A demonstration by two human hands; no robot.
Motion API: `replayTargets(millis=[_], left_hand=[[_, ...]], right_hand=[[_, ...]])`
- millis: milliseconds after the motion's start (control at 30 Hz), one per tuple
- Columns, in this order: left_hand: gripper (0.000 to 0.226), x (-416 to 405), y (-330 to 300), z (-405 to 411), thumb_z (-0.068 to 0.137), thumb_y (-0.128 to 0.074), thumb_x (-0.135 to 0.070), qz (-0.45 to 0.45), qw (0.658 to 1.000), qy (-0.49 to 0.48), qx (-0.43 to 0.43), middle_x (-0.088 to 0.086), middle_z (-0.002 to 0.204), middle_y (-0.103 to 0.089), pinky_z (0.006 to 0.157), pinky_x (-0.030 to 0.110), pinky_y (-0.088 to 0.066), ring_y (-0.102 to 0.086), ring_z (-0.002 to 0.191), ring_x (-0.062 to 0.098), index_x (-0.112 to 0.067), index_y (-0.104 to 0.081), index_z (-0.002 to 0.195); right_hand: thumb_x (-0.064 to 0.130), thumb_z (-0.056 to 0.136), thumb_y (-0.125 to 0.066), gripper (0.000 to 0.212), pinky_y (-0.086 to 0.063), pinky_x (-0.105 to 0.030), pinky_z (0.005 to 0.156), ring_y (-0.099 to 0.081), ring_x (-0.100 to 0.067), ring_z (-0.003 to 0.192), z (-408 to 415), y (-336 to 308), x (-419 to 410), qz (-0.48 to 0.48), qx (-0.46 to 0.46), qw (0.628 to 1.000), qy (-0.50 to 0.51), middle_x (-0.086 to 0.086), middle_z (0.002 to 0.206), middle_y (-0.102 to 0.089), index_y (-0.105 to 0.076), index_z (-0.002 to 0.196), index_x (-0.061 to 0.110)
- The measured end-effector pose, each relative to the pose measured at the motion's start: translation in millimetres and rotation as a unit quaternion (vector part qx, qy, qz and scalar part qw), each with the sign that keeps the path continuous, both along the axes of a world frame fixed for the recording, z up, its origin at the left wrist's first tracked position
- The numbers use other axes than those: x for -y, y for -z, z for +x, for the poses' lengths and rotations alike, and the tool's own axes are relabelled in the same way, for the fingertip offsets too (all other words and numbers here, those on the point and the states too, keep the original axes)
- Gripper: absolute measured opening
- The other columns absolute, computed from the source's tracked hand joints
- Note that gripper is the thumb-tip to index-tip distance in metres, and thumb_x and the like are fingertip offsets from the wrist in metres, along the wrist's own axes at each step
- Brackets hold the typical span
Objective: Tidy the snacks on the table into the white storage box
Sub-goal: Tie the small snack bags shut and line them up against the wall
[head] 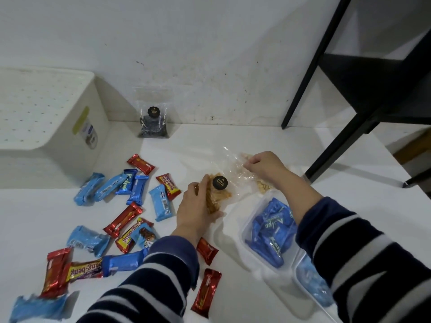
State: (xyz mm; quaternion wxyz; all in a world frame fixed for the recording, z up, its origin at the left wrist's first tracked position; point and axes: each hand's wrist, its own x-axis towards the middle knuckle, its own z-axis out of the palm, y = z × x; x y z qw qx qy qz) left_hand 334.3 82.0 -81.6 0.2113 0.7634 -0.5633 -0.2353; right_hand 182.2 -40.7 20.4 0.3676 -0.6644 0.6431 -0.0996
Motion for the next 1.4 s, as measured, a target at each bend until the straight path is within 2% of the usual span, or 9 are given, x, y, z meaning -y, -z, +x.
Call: replayTargets(millis=[233, 400, 500, 600, 800, 933, 1067, 1233, 1400], left_hand=[[0.114, 0, 0, 5, 0.069, -0.080, -0.040, 0.030, 0.999, 0.031, 0.006, 0.003, 0.145, -0.026, 0.098, 0.040, -0.046, -0.037, 0.131, 0.026, -0.035, 0.000, 0.150], [0.113, 0, 1, 4, 0.069, -0.080, -0.041, 0.018, 0.999, 0.030, 0.005, 0.002, 0.145, -0.026, 0.102, 0.039, -0.045, -0.037, 0.131, 0.024, -0.036, 0.000, 0.149], [0.114, 1, 3, 4, 0.068, -0.080, -0.042, 0.021, 0.999, 0.026, 0.005, 0.002, 0.147, -0.025, 0.102, 0.039, -0.045, -0.037, 0.132, 0.024, -0.036, 0.001, 0.149], [0.114, 2, 4, 4, 0.069, -0.080, -0.044, 0.021, 0.999, 0.024, 0.007, 0.002, 0.147, -0.024, 0.103, 0.039, -0.045, -0.037, 0.133, 0.025, -0.035, 0.001, 0.149], [0.114, 2, 4, 4, 0.069, -0.079, -0.047, 0.020, 0.999, 0.022, 0.015, 0.002, 0.150, -0.023, 0.103, 0.039, -0.044, -0.036, 0.134, 0.025, -0.035, 0.001, 0.149], [0.114, 3, 4, 4, 0.068, -0.079, -0.047, 0.021, 0.999, 0.021, 0.015, 0.003, 0.151, -0.023, 0.103, 0.039, -0.044, -0.036, 0.135, 0.025, -0.036, 0.002, 0.149], [0.114, 2, 5, 4, 0.069, -0.078, -0.048, 0.021, 0.999, 0.022, 0.018, 0.003, 0.151, -0.023, 0.104, 0.039, -0.043, -0.034, 0.135, 0.025, -0.035, 0.002, 0.149], [0.114, 2, 6, 5, 0.070, -0.078, -0.048, 0.017, 0.999, 0.021, 0.021, 0.002, 0.150, -0.023, 0.103, 0.038, -0.044, -0.035, 0.134, 0.024, -0.035, 0.003, 0.149], [0.114, 2, 5, 5, 0.070, -0.077, -0.049, 0.023, 0.999, 0.021, 0.024, 0.002, 0.151, -0.022, 0.102, 0.038, -0.044, -0.034, 0.135, 0.024, -0.036, 0.004, 0.149]], right_hand=[[0.020, 0.091, -0.059, 0.010, -0.044, -0.028, 0.077, -0.056, -0.023, 0.090, 3, 1, -2, -0.003, 0.003, 1.000, 0.015, -0.005, 0.107, -0.062, -0.064, 0.085, 0.013], [0.017, 0.087, -0.060, 0.033, -0.051, -0.035, 0.077, -0.055, -0.018, 0.083, 13, 0, 3, 0.006, 0.021, 0.999, 0.027, -0.008, 0.092, -0.060, -0.064, 0.108, -0.008], [0.010, 0.088, -0.056, 0.033, -0.051, -0.045, 0.092, -0.063, -0.029, 0.089, 20, 1, 3, -0.016, 0.004, 0.999, 0.039, -0.025, 0.113, -0.064, -0.060, 0.112, -0.012], [0.012, 0.089, -0.053, 0.033, -0.052, -0.039, 0.079, -0.061, -0.035, 0.087, 23, 4, 5, -0.007, 0.005, 0.999, 0.039, -0.028, 0.099, -0.062, -0.059, 0.110, -0.013], [0.016, 0.084, -0.056, 0.035, -0.035, -0.029, 0.066, -0.042, -0.018, 0.073, 35, 5, 6, -0.001, 0.048, 0.998, 0.046, -0.006, 0.079, -0.046, -0.060, 0.102, -0.014], [0.010, 0.082, -0.052, 0.017, -0.037, -0.026, 0.059, -0.043, -0.019, 0.065, 38, 9, 11, -0.021, 0.017, 0.998, 0.050, -0.006, 0.071, -0.049, -0.053, 0.065, 0.009], [0.010, 0.083, -0.056, 0.014, -0.050, -0.028, 0.064, -0.067, -0.034, 0.089, 38, 6, 15, -0.016, 0.026, 0.998, 0.055, -0.021, 0.082, -0.063, -0.062, 0.073, 0.002], [0.016, 0.084, -0.062, 0.031, -0.049, -0.030, 0.075, -0.053, -0.019, 0.079, 43, 5, 20, 0.006, 0.054, 0.998, 0.040, -0.016, 0.087, -0.061, -0.066, 0.106, -0.007], [0.009, 0.082, -0.058, 0.026, -0.050, -0.033, 0.068, -0.044, -0.017, 0.073, 48, 5, 20, -0.028, 0.032, 0.998, 0.041, -0.020, 0.078, -0.060, -0.064, 0.093, -0.013]])
